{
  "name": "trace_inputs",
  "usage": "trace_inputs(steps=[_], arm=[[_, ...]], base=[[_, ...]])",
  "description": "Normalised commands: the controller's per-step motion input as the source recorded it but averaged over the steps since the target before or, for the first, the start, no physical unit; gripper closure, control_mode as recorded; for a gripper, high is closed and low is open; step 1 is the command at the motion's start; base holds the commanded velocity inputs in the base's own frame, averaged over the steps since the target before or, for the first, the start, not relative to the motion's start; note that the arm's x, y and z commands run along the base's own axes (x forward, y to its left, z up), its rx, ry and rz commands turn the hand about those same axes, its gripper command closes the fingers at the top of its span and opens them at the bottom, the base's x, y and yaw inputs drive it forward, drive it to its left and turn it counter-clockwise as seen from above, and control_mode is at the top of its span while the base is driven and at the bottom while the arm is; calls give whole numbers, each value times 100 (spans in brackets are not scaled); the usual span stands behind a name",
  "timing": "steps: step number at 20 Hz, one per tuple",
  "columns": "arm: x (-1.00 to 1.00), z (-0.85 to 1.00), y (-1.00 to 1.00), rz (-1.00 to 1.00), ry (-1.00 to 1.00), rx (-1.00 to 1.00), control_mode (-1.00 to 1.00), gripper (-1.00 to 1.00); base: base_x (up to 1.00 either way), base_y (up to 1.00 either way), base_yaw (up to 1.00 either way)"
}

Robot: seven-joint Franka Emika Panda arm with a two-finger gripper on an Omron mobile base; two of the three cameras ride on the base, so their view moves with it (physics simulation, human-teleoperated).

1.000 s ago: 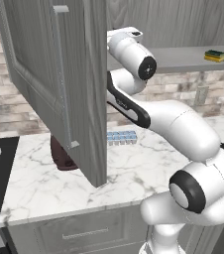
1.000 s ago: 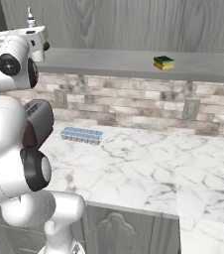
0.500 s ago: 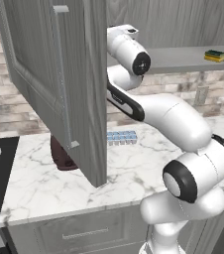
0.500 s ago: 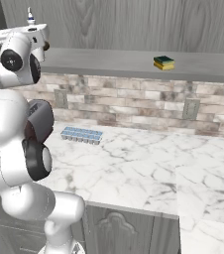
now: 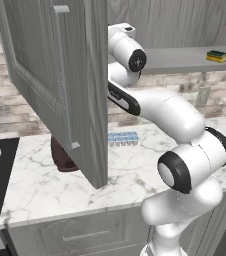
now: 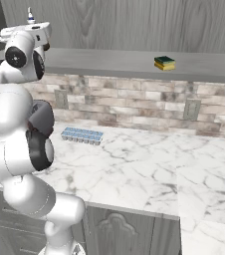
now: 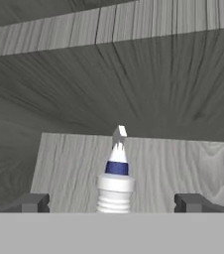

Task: Pick the spray and sponge from the cabinet and place them on the counter.

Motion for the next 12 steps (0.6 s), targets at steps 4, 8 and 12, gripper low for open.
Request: trace_inputs(steps=[4,8,12], arm=[[31,0,7,0,0,0,-100,-100],[30,0,5,0,0,0,-100,-100],[27,0,8,0,0,0,-100,-100]], base=[[0,0,0],[0,0,0],[0,0,0]])
